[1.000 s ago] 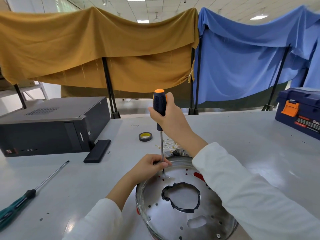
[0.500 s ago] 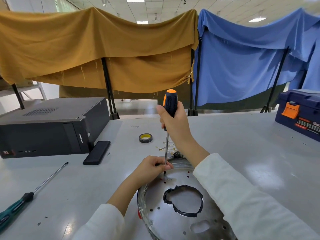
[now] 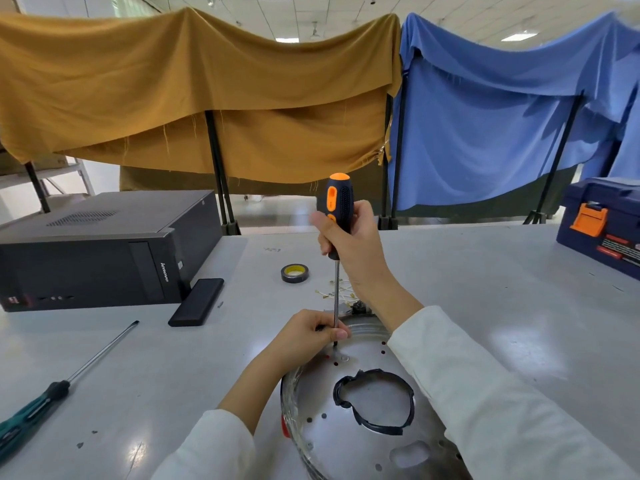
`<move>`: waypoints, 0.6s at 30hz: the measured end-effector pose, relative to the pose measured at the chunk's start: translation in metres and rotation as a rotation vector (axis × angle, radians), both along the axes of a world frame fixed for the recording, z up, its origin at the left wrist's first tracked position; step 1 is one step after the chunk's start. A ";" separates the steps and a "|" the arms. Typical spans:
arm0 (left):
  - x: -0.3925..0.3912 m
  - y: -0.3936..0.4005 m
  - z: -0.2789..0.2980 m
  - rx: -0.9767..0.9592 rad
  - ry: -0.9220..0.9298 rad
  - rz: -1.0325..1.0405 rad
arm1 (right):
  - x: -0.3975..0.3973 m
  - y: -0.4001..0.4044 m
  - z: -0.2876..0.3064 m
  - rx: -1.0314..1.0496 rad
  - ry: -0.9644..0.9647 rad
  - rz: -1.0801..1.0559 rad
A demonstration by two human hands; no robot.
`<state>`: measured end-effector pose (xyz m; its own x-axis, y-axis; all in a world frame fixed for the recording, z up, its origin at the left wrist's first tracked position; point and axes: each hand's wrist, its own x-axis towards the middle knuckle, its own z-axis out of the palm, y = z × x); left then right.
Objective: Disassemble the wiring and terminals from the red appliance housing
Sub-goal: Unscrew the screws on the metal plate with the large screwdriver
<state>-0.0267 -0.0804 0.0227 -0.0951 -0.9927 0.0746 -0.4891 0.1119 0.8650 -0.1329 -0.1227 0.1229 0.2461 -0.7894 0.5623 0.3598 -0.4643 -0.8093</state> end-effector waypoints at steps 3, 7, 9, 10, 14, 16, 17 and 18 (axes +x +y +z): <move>0.000 0.000 -0.001 -0.018 -0.021 -0.007 | -0.004 -0.003 -0.005 0.065 -0.068 -0.005; 0.001 -0.001 -0.002 -0.032 -0.047 -0.006 | -0.002 -0.002 -0.007 0.147 -0.103 0.207; 0.001 0.000 -0.002 -0.034 -0.041 -0.015 | 0.001 0.001 -0.006 0.163 -0.069 0.255; 0.001 0.000 -0.002 -0.032 -0.032 -0.020 | 0.001 0.002 -0.006 0.166 -0.054 0.269; 0.001 0.001 -0.002 -0.030 -0.031 -0.023 | 0.000 0.003 -0.006 0.211 -0.055 0.293; 0.001 0.001 -0.002 -0.033 -0.027 -0.029 | -0.004 0.003 -0.008 0.222 -0.094 0.301; 0.002 0.001 -0.002 -0.033 -0.022 -0.032 | -0.005 0.003 -0.010 0.216 -0.113 0.305; 0.002 0.000 -0.003 -0.035 -0.014 -0.034 | -0.007 0.002 -0.012 0.208 -0.132 0.308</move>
<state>-0.0247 -0.0801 0.0199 -0.1299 -0.9857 0.1074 -0.4961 0.1584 0.8537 -0.1398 -0.1203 0.1106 0.4251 -0.7907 0.4406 0.5642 -0.1491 -0.8121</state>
